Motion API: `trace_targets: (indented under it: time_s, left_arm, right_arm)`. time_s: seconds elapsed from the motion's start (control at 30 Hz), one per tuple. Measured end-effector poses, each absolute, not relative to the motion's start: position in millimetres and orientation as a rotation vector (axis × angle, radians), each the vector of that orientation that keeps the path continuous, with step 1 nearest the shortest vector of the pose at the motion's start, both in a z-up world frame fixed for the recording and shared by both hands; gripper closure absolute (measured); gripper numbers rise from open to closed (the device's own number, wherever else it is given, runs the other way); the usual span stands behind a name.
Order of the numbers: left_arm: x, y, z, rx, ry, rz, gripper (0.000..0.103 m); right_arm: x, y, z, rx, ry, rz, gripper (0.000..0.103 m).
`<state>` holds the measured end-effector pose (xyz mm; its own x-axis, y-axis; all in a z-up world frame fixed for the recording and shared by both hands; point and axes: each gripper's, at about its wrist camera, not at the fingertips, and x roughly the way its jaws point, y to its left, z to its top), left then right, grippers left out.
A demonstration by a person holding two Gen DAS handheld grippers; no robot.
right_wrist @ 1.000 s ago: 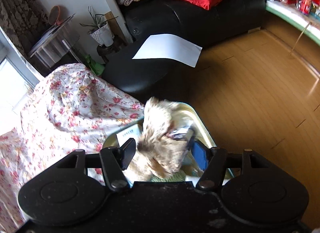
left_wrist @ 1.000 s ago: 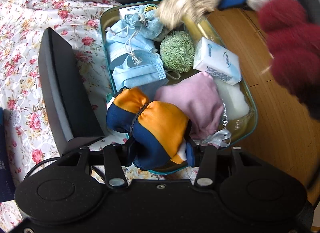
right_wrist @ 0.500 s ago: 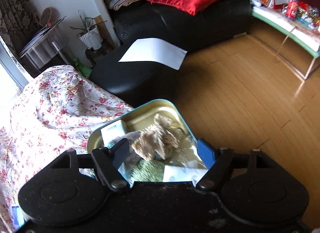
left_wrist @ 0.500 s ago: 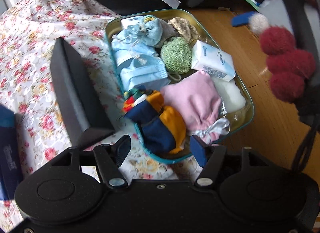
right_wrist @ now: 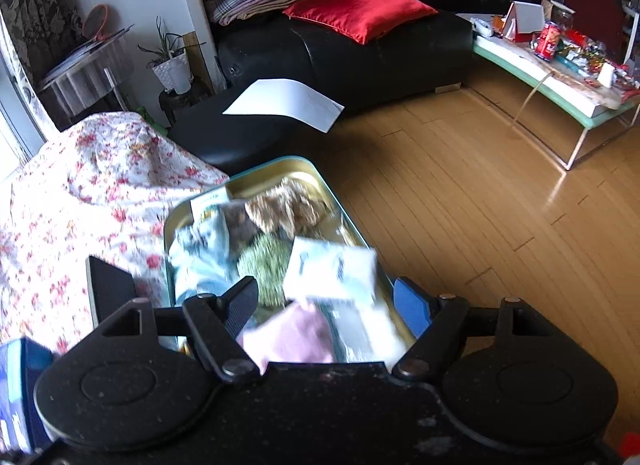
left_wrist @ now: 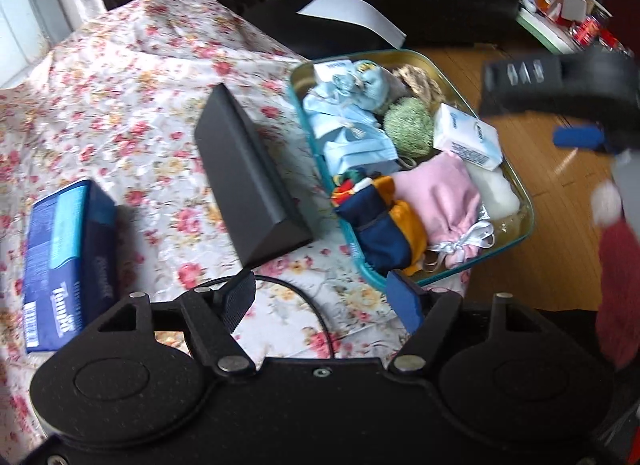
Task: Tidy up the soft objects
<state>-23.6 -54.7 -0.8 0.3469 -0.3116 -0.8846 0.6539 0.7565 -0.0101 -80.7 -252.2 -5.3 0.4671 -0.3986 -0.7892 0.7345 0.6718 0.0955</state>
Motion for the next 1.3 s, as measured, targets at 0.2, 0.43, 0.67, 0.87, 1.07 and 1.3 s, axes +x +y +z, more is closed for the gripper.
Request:
trace_targets:
  time_s: [0.2, 0.43, 0.67, 0.87, 1.07, 1.3]
  left_arm:
    - [-30.4, -41.2, 8.3, 0.371, 0.996, -0.602, 0.030]
    - [-37.6, -32.0, 15.5, 0.365, 0.964, -0.573, 0.028]
    - [-44.4, -28.5, 21.2, 0.363, 0.923, -0.543, 0.021]
    - [-46.0, -29.7, 21.8, 0.358, 0.921, -0.514, 0.017]
    - [-46.8, -32.7, 18.3, 0.369, 0.922, -0.494, 0.013]
    - [-46.0, -36.0, 15.2, 0.375, 0.929, -0.481, 0.012]
  right_arm:
    - [-106.9, -223.1, -12.2, 0.453, 0.826, -0.743, 0.027]
    - [-119.3, -198.8, -14.4, 0.397, 0.807, -0.763, 0.023]
    - [-129.3, -190.4, -17.5, 0.392, 0.780, -0.772, 0.021]
    - [-130.7, -184.1, -19.3, 0.364, 0.780, -0.716, 0.014]
    - [-129.1, -183.2, -20.9, 0.372, 0.784, -0.690, 0.010]
    - [-127.1, -186.2, -24.1, 0.387, 0.791, -0.678, 0.009]
